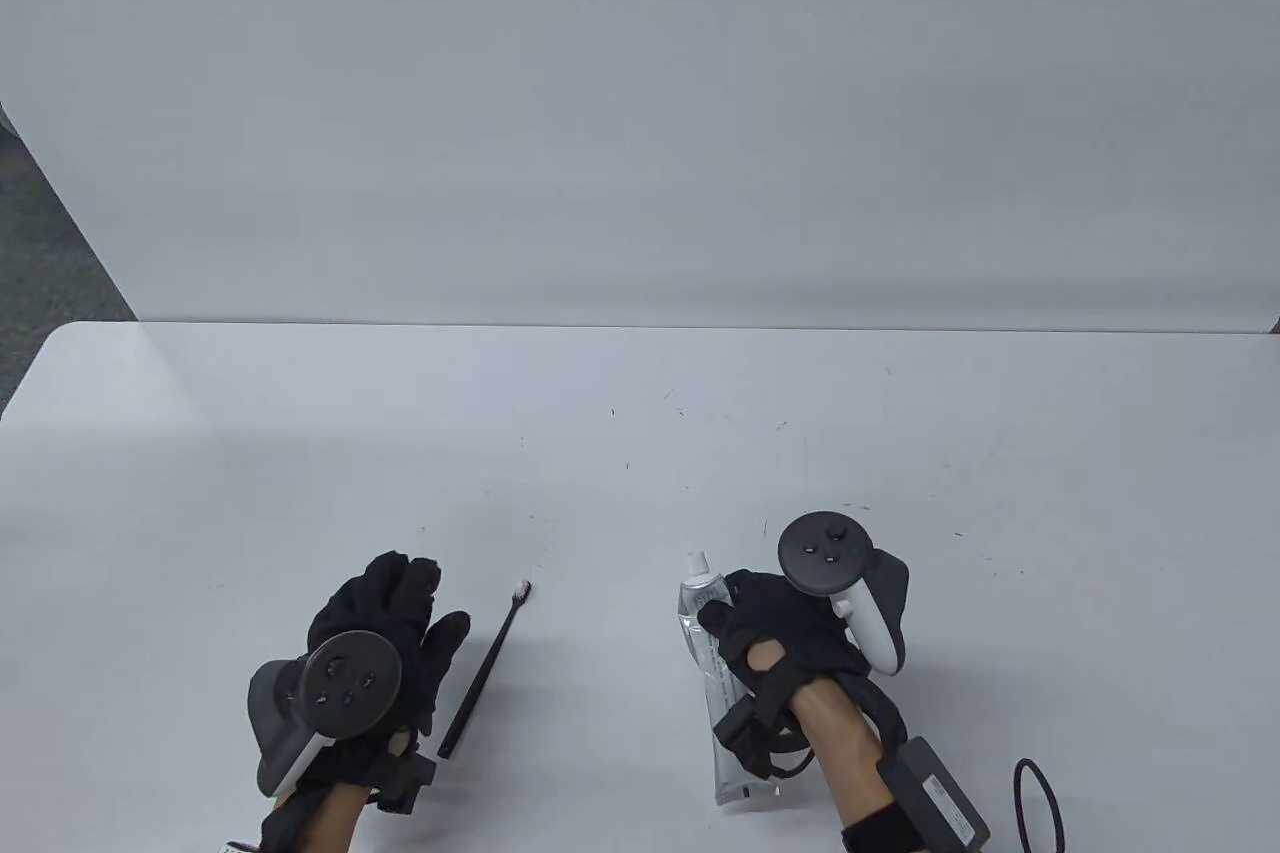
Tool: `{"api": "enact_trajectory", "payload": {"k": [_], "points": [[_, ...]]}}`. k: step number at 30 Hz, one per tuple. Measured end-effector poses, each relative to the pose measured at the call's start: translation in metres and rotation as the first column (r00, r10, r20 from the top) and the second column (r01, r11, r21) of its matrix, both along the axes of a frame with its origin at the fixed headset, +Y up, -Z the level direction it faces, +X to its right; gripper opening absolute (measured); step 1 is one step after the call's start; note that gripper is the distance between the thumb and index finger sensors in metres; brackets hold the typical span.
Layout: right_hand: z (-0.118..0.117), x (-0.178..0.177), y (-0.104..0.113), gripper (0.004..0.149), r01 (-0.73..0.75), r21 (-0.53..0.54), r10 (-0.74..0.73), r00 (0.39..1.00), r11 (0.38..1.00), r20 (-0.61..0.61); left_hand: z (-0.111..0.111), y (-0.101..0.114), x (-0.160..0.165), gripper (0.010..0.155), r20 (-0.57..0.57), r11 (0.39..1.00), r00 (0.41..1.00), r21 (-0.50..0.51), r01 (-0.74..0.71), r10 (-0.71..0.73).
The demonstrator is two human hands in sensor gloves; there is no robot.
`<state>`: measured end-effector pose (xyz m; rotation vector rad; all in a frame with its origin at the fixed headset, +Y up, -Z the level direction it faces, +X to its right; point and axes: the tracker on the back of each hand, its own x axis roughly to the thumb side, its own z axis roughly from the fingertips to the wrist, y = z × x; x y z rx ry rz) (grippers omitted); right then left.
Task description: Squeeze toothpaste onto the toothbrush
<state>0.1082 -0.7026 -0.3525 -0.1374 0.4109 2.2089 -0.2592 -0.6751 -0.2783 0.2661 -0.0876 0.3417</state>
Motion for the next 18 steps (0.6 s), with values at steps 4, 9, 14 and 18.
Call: {"api": "enact_trajectory", "payload": {"k": [4,9,14,18], "points": [[-0.034,0.009,-0.032,0.042,0.032,-0.129,-0.024,0.997,0.991,0.067,-0.009,-0.01,0.002,0.067,-0.056,0.975,0.974,0.006,0.221,-0.221],[-0.052,0.017,-0.052,0.043,-0.012,-0.213,0.042,0.99,0.977,0.135,-0.023,-0.025,0.008,0.071,-0.061,0.956,0.956,-0.072,0.283,-0.288],[-0.054,0.018,-0.057,0.044,-0.212,-0.248,0.255,0.955,0.945,0.154,-0.024,-0.027,0.014,0.069,-0.046,0.948,0.949,-0.082,0.307,-0.311],[-0.052,0.012,-0.053,0.043,-0.33,-0.244,0.375,0.911,0.912,0.169,-0.024,-0.028,0.013,0.068,-0.065,0.958,0.959,-0.089,0.271,-0.277]]}}
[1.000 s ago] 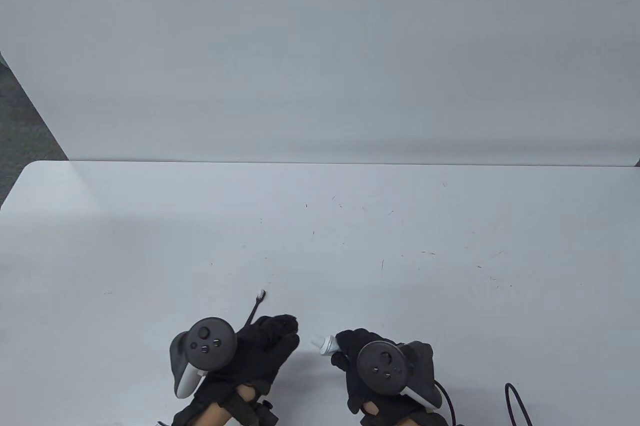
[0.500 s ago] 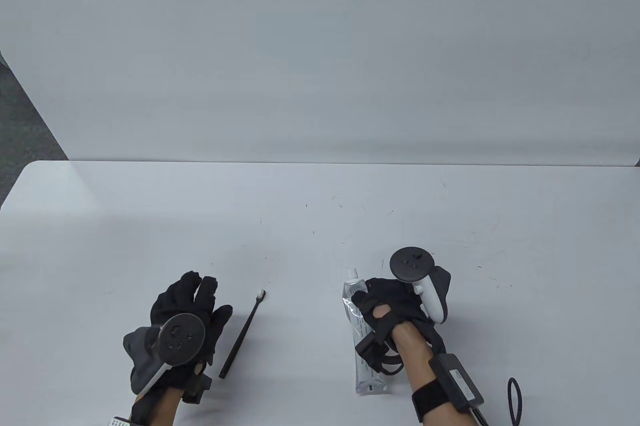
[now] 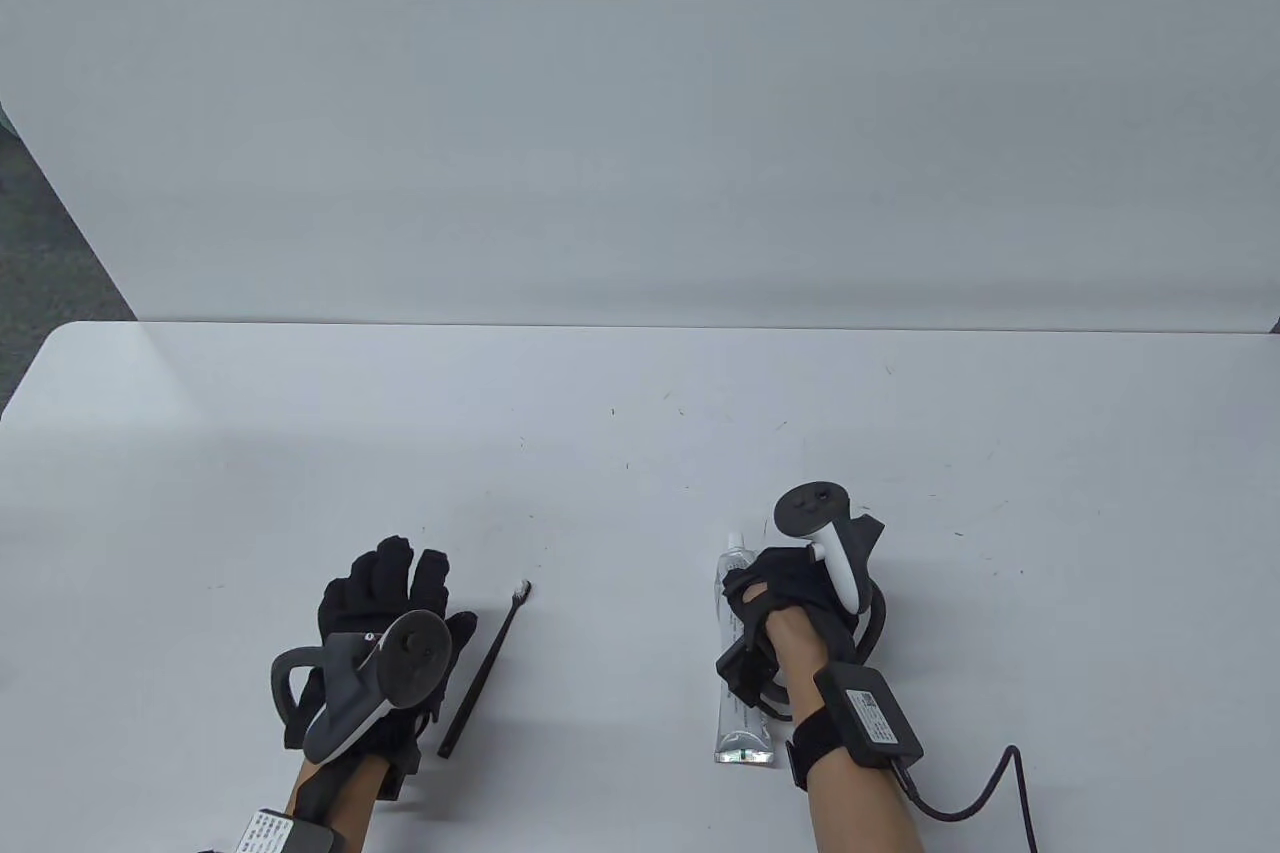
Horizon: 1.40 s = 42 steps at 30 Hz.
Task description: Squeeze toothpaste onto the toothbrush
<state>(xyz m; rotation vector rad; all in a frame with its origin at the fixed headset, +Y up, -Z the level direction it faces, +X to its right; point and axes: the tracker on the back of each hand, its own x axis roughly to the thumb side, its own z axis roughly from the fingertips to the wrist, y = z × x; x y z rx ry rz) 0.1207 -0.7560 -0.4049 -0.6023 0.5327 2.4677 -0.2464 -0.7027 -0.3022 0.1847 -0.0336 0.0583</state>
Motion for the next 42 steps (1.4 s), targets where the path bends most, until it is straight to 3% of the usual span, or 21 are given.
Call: {"api": "enact_trajectory", "payload": {"k": [3,9,15,17,19,21,23,24,26,28,30,33,34,35,39,42], "points": [[0.001,-0.006,0.003,0.045,-0.226,0.014,0.226,0.972,0.974,-0.064,0.0,0.0,-0.001,0.068,-0.011,1.0,1.0,0.009,0.008,-0.008],[0.005,-0.006,0.009,0.043,-0.367,0.06,0.371,0.925,0.928,-0.08,0.002,0.0,0.0,0.068,-0.013,1.0,1.0,0.012,0.02,-0.02],[0.012,0.004,0.016,0.045,-0.284,0.06,0.288,0.953,0.957,-0.095,0.003,0.0,0.002,0.068,-0.007,0.999,1.0,0.017,0.027,-0.027],[0.019,0.011,0.028,0.05,-0.226,0.107,0.237,0.967,0.968,-0.098,0.004,0.001,0.0,0.068,-0.014,0.999,1.0,0.023,0.025,-0.025],[0.03,0.019,0.049,0.054,-0.124,0.243,0.157,0.98,0.962,-0.121,0.005,0.003,-0.003,0.068,-0.022,0.999,1.0,0.038,0.019,-0.018],[0.05,0.026,0.076,0.056,-0.005,0.447,0.103,0.975,0.895,-0.195,0.008,0.008,-0.007,0.07,-0.028,0.998,1.0,0.059,0.004,-0.002],[0.081,0.034,0.101,0.055,0.093,0.66,0.118,0.956,0.745,-0.268,0.013,0.015,-0.01,0.073,-0.023,0.996,1.0,0.088,-0.003,0.005],[0.092,0.036,0.107,0.055,0.108,0.716,0.146,0.948,0.69,-0.284,0.014,0.017,-0.01,0.075,-0.018,0.995,1.0,0.097,-0.004,0.006],[0.125,0.042,0.117,0.054,0.073,0.864,0.323,0.909,0.498,-0.262,0.017,0.02,-0.008,0.084,0.019,0.996,1.0,0.094,-0.004,0.002],[0.141,0.044,0.113,0.058,0.018,0.914,0.47,0.853,0.406,-0.225,0.017,0.02,-0.005,0.091,0.048,0.997,0.999,0.072,0.007,-0.011],[0.148,0.043,0.1,0.067,0.009,0.913,0.581,0.768,0.409,-0.268,0.017,0.019,-0.001,0.095,0.037,0.996,0.997,0.071,0.061,-0.064],[0.145,0.038,0.077,0.078,-0.136,0.846,0.704,0.63,0.516,-0.328,0.014,0.014,0.003,0.098,0.025,0.992,0.992,0.042,0.121,-0.122],[0.144,0.037,0.074,0.079,-0.159,0.847,0.725,0.61,0.508,-0.321,0.013,0.012,0.004,0.098,0.027,0.991,0.991,0.033,0.127,-0.128],[0.142,0.037,0.072,0.078,-0.178,0.857,0.745,0.598,0.484,-0.296,0.012,0.009,0.004,0.098,0.026,0.991,0.991,0.008,0.131,-0.132],[0.136,0.042,0.063,0.077,-0.195,0.819,0.705,0.636,0.54,-0.313,0.01,0.003,0.005,0.098,0.015,0.987,0.988,-0.039,0.154,-0.154],[0.133,0.045,0.059,0.076,-0.234,0.783,0.703,0.63,0.576,-0.329,0.01,0.003,0.005,0.098,0.011,0.987,0.988,-0.042,0.153,-0.152]]}}
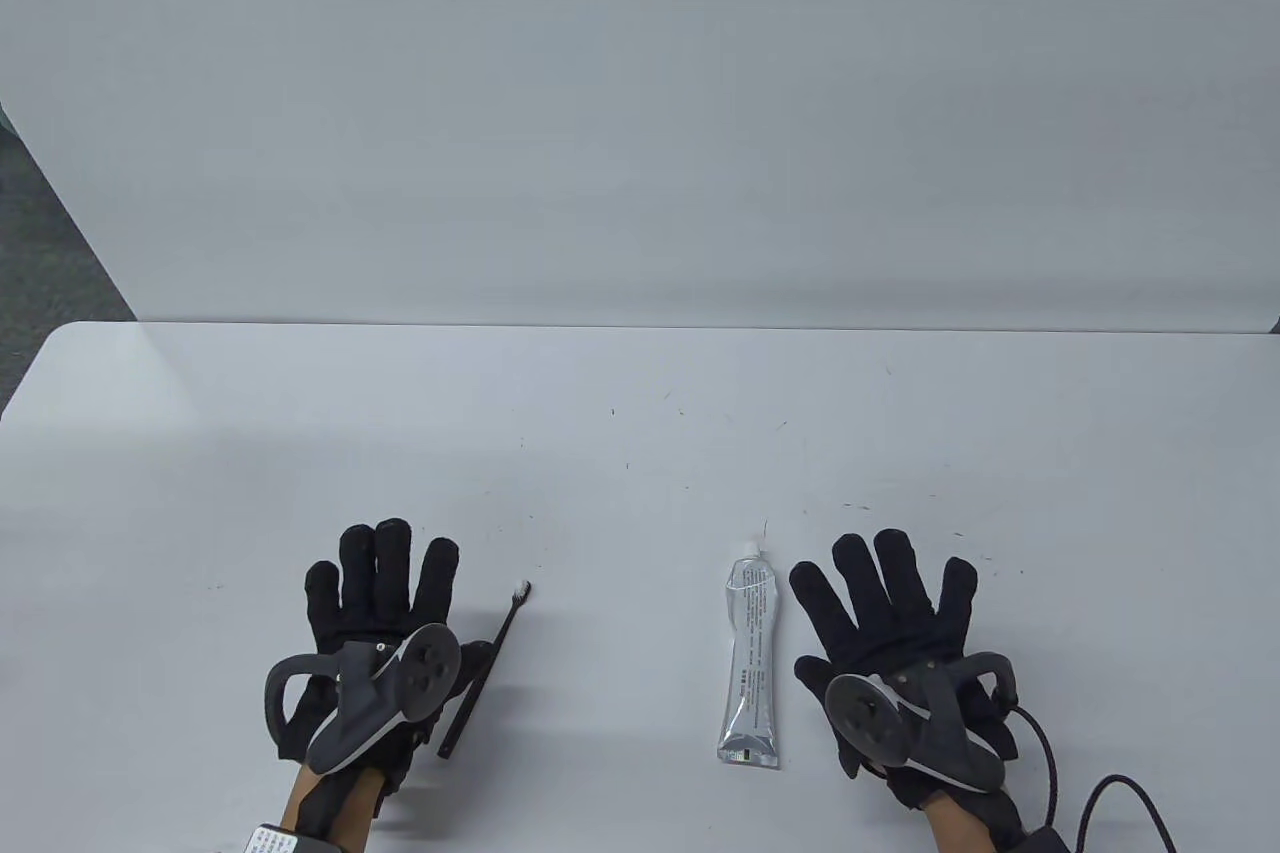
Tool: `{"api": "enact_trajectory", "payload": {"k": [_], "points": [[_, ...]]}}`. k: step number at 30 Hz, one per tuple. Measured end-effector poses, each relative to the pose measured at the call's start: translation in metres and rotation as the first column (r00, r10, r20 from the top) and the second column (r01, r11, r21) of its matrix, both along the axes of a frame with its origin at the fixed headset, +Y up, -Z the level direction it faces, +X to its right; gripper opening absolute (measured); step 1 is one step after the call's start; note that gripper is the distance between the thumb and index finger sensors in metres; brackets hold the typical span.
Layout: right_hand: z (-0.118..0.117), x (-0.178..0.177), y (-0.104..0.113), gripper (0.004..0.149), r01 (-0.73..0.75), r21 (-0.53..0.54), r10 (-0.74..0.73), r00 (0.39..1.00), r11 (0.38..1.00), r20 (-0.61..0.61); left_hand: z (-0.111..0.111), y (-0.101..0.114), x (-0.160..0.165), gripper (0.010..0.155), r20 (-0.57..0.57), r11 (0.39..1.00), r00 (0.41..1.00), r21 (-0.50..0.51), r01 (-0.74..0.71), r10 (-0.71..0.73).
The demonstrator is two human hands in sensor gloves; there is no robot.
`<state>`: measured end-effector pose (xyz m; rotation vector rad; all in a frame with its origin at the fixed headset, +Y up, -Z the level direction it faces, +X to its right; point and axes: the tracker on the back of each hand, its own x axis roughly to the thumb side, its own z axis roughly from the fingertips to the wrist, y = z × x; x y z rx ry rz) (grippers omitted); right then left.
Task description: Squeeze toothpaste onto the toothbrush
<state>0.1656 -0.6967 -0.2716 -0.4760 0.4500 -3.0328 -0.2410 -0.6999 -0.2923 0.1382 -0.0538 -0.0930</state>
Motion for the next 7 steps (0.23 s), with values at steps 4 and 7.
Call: {"api": "enact_trajectory", "payload": {"k": [4,7], "points": [[-0.002,0.0019,-0.0009,0.074,0.049,-0.055,-0.048,0.999,0.997,0.01,-0.0016,-0.0015,-0.0024,0.097,-0.014,1.0,1.0,-0.023,-0.013,0.013],[-0.0025,0.0014,-0.0014,0.074,0.056,-0.069,-0.056,0.998,0.996,0.002,-0.0033,-0.0043,-0.0035,0.097,-0.025,0.999,1.0,-0.05,-0.016,0.015]]}}
